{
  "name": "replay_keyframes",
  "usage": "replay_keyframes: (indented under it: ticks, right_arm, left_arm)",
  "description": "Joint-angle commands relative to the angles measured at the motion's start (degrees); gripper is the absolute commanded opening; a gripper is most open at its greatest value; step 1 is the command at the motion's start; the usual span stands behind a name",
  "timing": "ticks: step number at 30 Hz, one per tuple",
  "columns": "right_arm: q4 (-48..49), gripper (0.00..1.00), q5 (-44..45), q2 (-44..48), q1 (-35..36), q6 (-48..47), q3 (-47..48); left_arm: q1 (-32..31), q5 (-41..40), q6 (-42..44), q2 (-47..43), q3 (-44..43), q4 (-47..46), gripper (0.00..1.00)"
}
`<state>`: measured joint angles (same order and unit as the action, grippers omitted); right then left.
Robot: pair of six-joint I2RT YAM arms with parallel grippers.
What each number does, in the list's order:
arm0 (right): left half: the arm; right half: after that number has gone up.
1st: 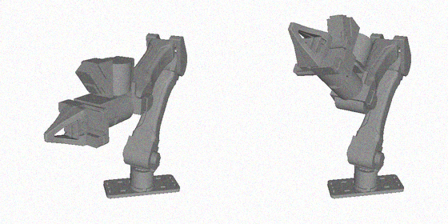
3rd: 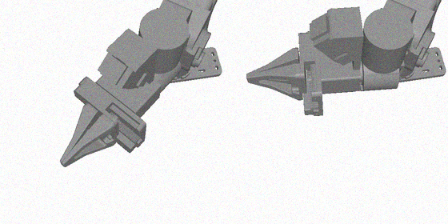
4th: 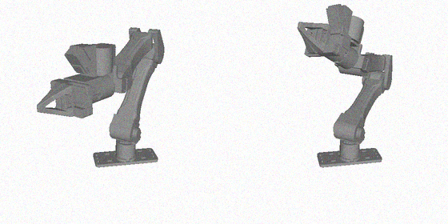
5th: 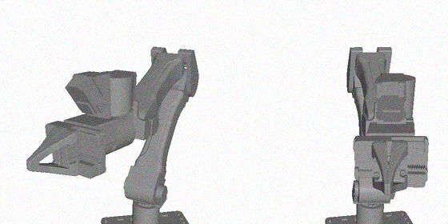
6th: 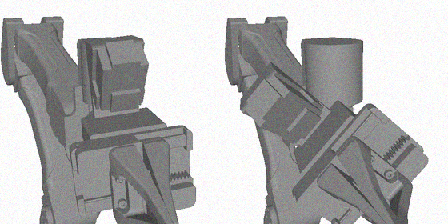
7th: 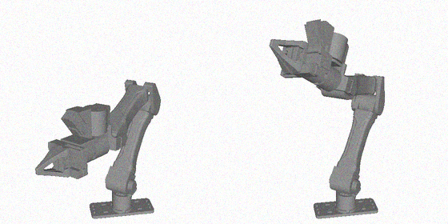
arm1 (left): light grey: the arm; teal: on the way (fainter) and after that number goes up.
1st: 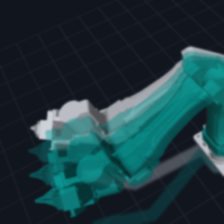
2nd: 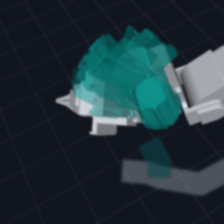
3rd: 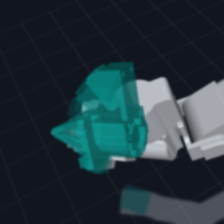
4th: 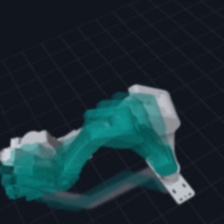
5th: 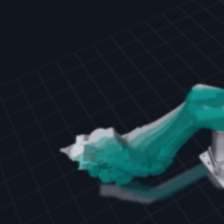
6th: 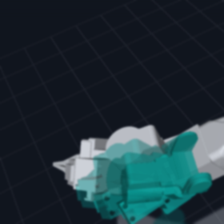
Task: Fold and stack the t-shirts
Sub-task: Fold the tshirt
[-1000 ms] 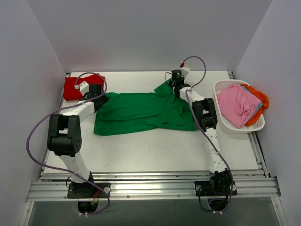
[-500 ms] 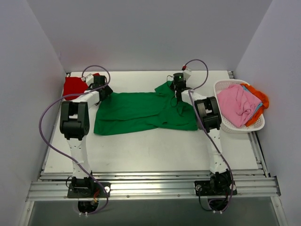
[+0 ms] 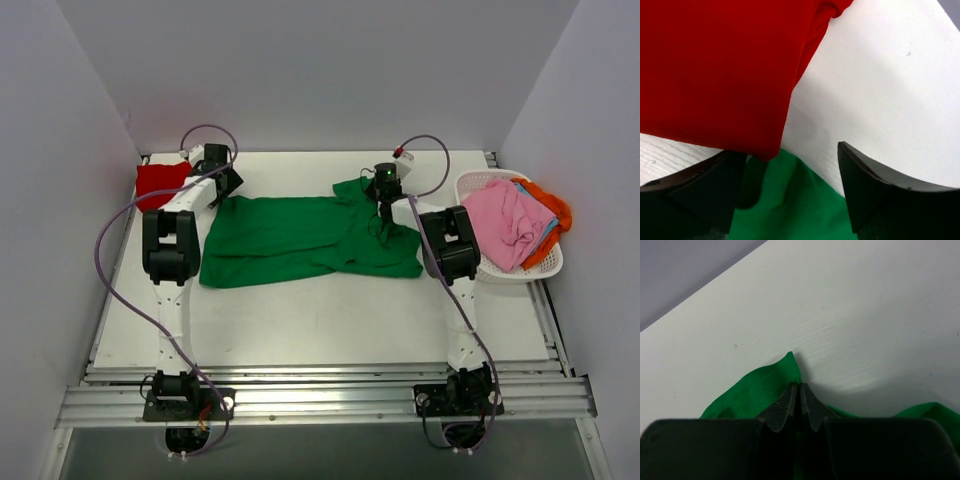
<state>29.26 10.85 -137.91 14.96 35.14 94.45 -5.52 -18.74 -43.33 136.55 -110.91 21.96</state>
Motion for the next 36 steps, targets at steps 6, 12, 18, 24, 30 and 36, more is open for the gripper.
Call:
replay_keyframes:
  ticks: [6,12,18,24,30,36]
  right_arm:
    - [-0.34,0.0,-0.39,4.4,-0.9,0.9,-4.36]
    - [1.06,0.0,-0.48,5.72,-0.99,1.43,-8.23]
    - [1.59,0.0,-0.13,6.6,-0.99,1.69,-10.43]
    - [1.86,0.0,0.05,6.95,-1.07,1.69,-11.84]
    - [2.03,0.0,0.05,7.13,-1.16,1.52,-11.84]
    - [0.89,0.0,-1.09,7.82,-1.6,0.11,-6.67]
  left_arm:
    - [0.33,1.51,0.0,-1.02,0.15,2.22,0.58]
    - [0.33,2.22,0.61,-3.75,4.65,-0.33,0.45]
    - [0.42,3.27,1.49,-6.47,8.6,-2.09,0.42]
    - [0.42,3.8,1.76,-9.2,13.44,-5.61,0.35]
    - [0.42,2.66,2.11,-7.18,9.41,-2.62,0.02]
    - [0.33,0.46,5.53,-6.82,6.77,-4.2,0.02]
